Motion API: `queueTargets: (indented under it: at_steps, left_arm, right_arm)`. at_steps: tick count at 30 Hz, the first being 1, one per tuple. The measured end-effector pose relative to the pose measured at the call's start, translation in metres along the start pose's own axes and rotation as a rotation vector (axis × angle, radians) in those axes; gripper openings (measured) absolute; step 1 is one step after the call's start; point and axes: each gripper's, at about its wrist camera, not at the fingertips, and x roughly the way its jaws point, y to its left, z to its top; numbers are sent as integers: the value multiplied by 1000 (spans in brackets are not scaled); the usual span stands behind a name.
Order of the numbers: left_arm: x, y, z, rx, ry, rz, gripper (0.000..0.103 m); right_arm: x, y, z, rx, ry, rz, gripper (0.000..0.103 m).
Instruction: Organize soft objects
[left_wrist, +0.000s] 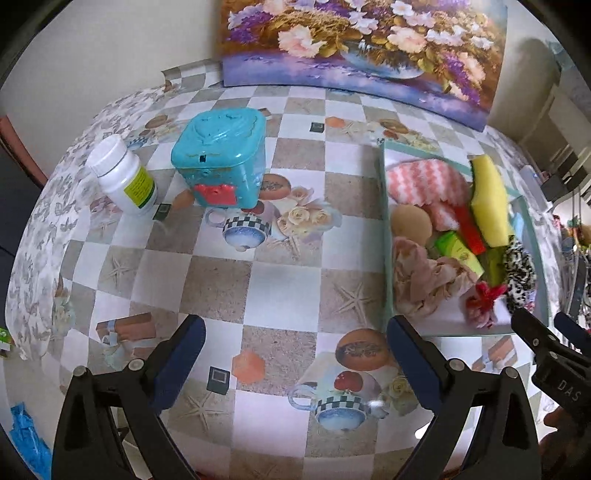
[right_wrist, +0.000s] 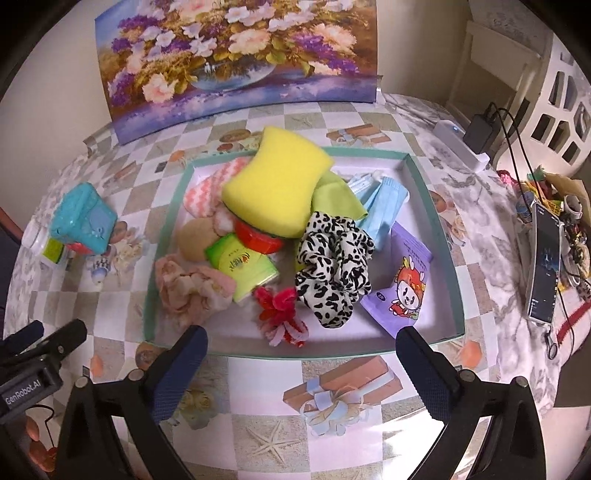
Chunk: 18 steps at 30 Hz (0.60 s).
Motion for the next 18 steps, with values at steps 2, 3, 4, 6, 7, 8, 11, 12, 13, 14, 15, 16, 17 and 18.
queueTargets:
  at_steps: [2,3,4,6,7,8,11,12,13,14,15,16,17,18]
  left_arm:
    - [-3,0,0,0,-13,8,99]
    - [-5,0,0,1,-19,16,99]
    - [-6,-1,0,2,-22,20,99]
    - [-8,-1,0,6,-30,23,99]
    - [-9,-2,0,7,-34,23,99]
    - [-10,-2,0,10,-40,22,99]
    - [-12,-4,0,11,-45,64,99]
    - [-11,-4,0,13,-45,89,99]
    - [-11,-4,0,15,-45,103,99]
    - [-11,-3,0,15,-42,97,99]
    - [-10,-2,1,12,-36,86,99]
    - [-9,0,1,7,-30,75,99]
    - [-8,0,1,3,-25,70,99]
    - [-8,1,1,1,-22,68,99]
  right_arm:
    - [-3,1,0,0,-10,-3,103]
    - [-3,1,0,0,-13,-3,103]
    - [-4,1,0,1,-14,-3,103]
    - [-4,0,0,2,-16,-4,103]
    - [-4,0,0,2,-16,-5,103]
    - [-3,0,0,3,-16,-6,103]
    - [-3,0,0,0,-17,-7,103]
    - [-3,1,0,1,-16,-6,103]
    - [-2,0,0,-1,-16,-6,103]
    - [-2,0,0,-2,-16,-7,103]
    - [0,0,1,-4,-15,-7,103]
    - [1,1,1,-6,-14,-8,103]
    - [2,2,1,-9,-12,-9,103]
    - [4,2,1,-12,-10,-9,103]
